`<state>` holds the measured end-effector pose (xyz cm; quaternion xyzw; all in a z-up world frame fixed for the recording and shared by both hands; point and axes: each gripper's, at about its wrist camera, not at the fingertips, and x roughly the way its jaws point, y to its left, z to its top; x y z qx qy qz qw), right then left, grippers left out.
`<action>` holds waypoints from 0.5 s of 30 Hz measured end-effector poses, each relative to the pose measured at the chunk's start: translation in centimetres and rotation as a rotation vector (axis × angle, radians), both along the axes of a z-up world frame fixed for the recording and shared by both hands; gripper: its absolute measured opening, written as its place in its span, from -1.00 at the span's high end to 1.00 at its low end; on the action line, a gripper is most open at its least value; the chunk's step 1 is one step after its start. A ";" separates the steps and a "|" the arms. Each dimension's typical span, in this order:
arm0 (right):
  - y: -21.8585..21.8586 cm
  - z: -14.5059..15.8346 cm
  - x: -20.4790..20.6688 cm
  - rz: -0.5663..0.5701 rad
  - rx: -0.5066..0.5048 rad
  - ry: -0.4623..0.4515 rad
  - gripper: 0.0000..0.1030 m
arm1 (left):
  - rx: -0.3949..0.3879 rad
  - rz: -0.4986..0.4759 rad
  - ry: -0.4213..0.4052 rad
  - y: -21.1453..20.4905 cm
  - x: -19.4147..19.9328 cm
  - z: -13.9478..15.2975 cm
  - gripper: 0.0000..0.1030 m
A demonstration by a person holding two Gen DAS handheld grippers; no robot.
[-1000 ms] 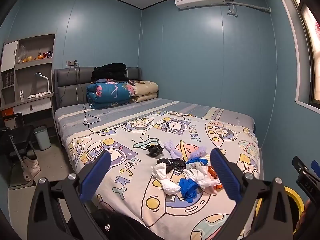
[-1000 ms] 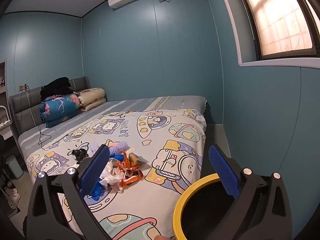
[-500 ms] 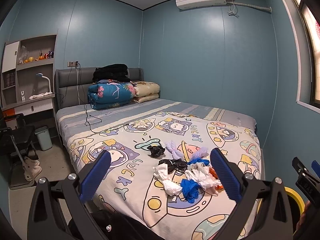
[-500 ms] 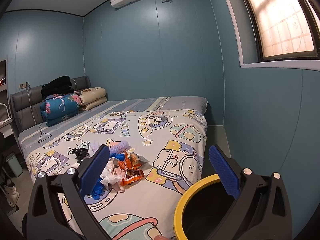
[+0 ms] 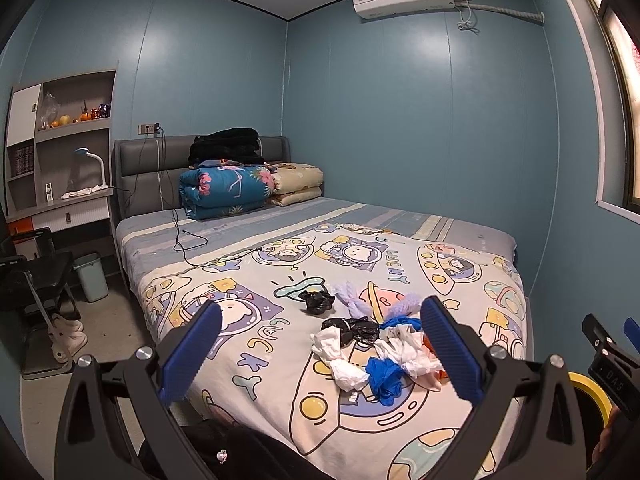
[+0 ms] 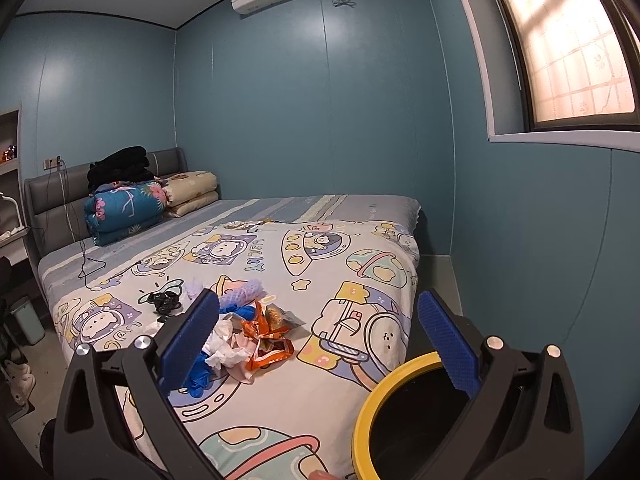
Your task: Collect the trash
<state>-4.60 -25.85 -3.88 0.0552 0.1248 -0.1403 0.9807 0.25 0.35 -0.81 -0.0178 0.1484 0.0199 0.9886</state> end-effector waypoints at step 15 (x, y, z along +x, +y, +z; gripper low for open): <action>0.0 -0.3 0.2 0.005 0.002 0.009 -0.85 | -0.002 0.002 0.001 0.3 -0.2 -0.4 -0.87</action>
